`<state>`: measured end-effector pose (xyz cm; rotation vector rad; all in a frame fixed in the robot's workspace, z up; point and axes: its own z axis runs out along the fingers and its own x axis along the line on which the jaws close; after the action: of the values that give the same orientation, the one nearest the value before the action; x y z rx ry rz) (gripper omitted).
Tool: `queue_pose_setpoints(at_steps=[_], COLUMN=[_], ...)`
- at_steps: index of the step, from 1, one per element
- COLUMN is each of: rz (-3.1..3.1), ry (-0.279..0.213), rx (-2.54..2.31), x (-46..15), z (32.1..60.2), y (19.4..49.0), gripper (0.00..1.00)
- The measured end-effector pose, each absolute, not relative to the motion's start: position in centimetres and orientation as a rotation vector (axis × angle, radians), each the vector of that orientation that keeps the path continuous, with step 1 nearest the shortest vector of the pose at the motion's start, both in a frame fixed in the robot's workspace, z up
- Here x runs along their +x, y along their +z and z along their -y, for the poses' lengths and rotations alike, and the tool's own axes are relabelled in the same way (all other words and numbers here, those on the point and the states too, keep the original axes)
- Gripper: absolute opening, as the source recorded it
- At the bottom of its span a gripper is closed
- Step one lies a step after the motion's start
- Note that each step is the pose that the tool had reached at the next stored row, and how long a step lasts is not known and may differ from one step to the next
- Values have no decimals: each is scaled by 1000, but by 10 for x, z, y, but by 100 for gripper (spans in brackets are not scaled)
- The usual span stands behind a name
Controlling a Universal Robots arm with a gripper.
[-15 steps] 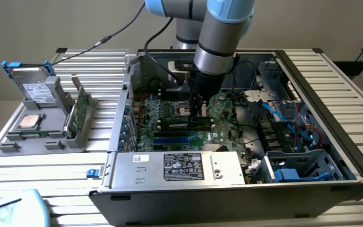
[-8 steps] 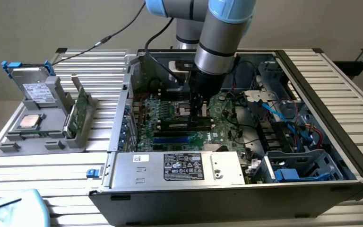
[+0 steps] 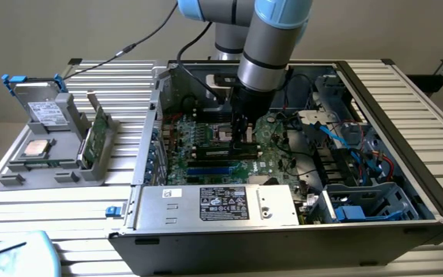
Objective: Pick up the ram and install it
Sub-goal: 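Insert the ram into the slot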
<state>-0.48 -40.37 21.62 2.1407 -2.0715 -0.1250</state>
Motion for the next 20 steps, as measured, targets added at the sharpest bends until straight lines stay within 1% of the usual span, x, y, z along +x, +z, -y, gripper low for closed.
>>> queue_pose_setpoints(at_steps=[20], rz=[2052], ry=[-124], rx=[2155], x=[-5], z=[403], y=[214], gripper=[14])
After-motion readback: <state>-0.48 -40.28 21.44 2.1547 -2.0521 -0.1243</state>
